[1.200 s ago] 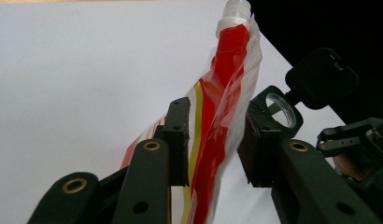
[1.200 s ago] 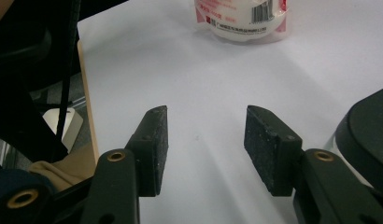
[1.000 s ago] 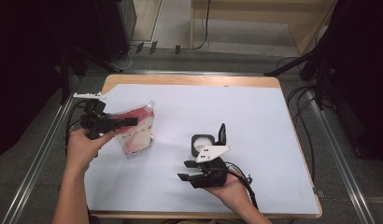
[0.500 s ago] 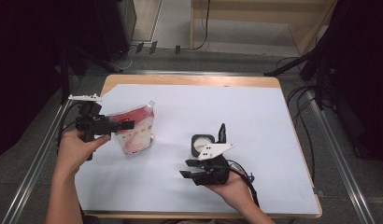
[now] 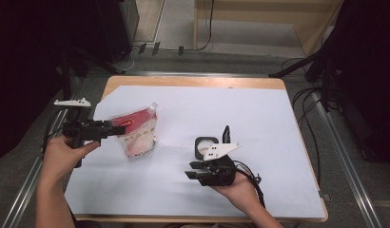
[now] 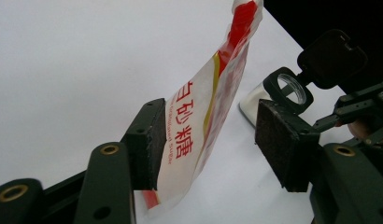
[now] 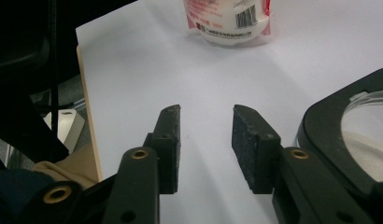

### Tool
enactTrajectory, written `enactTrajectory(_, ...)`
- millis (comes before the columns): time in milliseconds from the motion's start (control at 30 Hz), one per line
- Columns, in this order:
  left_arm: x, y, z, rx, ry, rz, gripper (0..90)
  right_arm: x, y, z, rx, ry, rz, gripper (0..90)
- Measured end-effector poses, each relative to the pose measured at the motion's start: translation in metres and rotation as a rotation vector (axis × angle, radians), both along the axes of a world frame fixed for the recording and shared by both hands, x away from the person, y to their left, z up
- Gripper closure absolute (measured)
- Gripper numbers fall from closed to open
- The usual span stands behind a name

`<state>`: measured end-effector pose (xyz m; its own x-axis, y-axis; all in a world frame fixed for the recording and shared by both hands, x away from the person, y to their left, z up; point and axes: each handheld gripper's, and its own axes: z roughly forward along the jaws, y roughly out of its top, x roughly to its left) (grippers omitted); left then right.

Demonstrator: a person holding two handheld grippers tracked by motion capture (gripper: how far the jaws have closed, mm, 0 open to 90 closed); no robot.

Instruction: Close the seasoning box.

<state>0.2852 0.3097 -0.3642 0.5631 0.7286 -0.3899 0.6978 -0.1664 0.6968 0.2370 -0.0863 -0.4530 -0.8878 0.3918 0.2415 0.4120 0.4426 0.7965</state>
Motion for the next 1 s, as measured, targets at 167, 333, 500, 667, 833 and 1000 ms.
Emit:
enactTrajectory(167,-0.004,0.011,-0.005,-0.006,-0.003,0.013,42.6,0.003,-0.007,0.008,0.007,0.019,0.008,75.5)
enactTrajectory(333,-0.007,0.019,-0.01,0.015,0.016,0.013,42.1,0.007,-0.016,0.016,-0.001,0.036,0.016,87.6)
enactTrajectory(500,-0.007,0.027,-0.015,0.007,0.023,0.033,42.0,0.011,-0.023,0.024,-0.024,0.048,0.032,90.0)
enactTrajectory(667,-0.006,0.032,-0.022,-0.017,0.026,0.038,40.8,0.013,-0.034,0.032,-0.04,0.041,0.052,90.0)
enactTrajectory(833,-0.007,0.036,-0.024,-0.012,0.035,0.024,40.8,0.016,-0.053,0.038,-0.038,0.033,0.042,90.0)
enactTrajectory(1000,-0.01,0.043,-0.023,-0.008,0.021,0.066,41.3,0.022,-0.07,0.045,-0.031,0.026,0.015,90.0)
